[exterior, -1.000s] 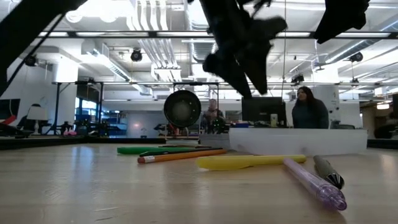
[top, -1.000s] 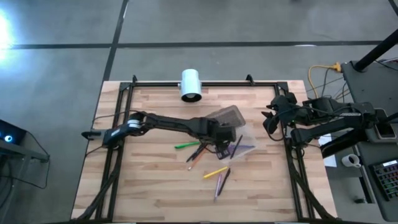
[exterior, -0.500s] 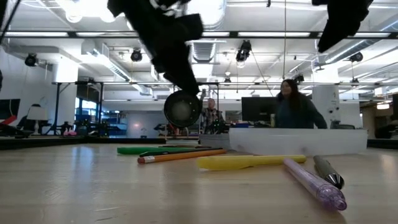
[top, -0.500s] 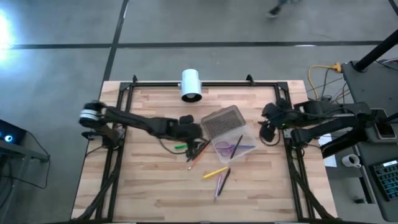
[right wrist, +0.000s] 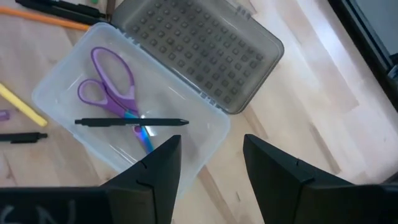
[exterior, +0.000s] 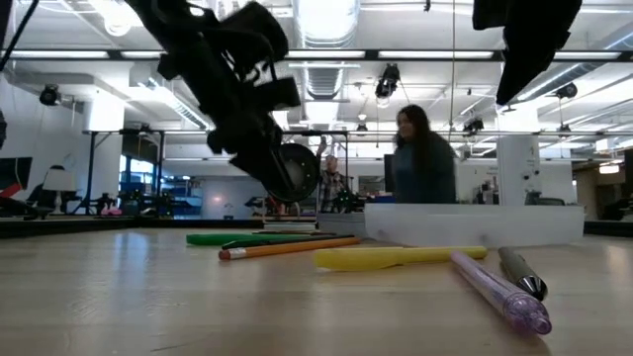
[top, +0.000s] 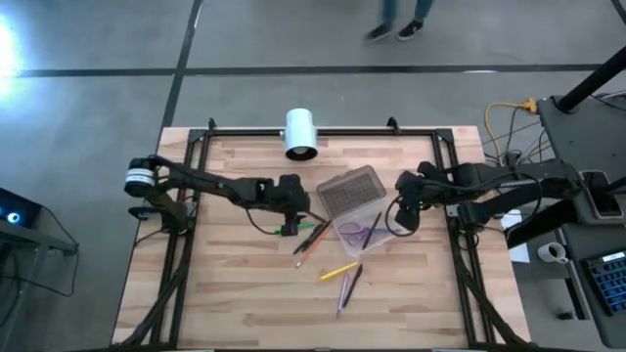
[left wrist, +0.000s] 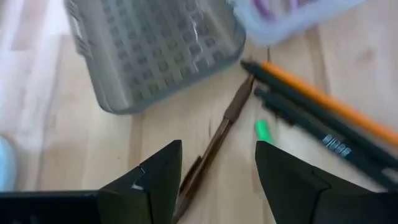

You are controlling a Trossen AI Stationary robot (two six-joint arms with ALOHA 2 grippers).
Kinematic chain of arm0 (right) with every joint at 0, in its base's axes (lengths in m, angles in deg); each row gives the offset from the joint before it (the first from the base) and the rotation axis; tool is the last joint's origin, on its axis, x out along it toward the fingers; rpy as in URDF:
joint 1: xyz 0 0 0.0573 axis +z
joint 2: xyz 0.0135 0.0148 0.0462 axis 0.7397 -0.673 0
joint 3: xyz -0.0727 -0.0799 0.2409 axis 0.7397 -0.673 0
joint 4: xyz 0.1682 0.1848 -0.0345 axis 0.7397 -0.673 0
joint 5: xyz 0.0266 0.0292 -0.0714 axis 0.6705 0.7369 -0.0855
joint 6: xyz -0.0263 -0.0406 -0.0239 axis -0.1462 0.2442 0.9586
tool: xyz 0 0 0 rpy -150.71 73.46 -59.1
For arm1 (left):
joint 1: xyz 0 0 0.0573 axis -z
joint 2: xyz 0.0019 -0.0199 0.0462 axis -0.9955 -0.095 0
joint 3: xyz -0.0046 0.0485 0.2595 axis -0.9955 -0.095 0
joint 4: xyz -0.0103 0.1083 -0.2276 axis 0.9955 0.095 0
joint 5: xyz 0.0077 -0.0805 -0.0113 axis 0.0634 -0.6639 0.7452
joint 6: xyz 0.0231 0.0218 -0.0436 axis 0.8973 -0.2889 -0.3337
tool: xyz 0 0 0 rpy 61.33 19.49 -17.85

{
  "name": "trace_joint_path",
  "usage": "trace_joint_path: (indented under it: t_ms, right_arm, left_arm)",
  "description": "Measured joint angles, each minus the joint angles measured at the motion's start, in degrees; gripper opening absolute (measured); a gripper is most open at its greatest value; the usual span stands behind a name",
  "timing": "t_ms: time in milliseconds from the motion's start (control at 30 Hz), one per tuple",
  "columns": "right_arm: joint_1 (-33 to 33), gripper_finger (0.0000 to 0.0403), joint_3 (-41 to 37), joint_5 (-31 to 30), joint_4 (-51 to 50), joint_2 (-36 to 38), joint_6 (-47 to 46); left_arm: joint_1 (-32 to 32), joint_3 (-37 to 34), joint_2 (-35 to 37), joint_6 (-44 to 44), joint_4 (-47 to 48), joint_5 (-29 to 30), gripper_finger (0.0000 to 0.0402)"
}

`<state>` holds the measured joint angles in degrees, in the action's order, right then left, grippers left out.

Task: Pick & place school supplies into a supply box
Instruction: Put the brown pen into the supply box

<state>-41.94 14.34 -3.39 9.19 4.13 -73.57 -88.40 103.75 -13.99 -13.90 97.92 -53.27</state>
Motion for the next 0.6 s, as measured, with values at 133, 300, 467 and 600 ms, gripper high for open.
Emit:
trace_joint_path:
  t_ms: [133,300,467,600]
  right_arm:
    - [0.0,0.0164,0.0,0.2,0.2,-0.7,-2.2]
    - [0.0,0.0164,0.0,0.2,0.4,-0.7,-4.1]
    - [0.0,0.0164,0.0,0.2,1.0,-1.1,-5.7]
    - [0.0,0.0164,0.0,0.2,1.9,-1.5,-6.1]
  left_arm:
    - [-1.7,0.6,-2.4,2.8,0.4,-3.6,0.0189]
    - [-1.6,1.8,-5.5,8.8,0.1,-6.4,0.0189]
    - [-1.8,4.2,-10.6,10.8,0.5,-7.1,0.0189]
    - [-2.0,8.0,-13.7,10.8,1.2,-7.0,0.0189]
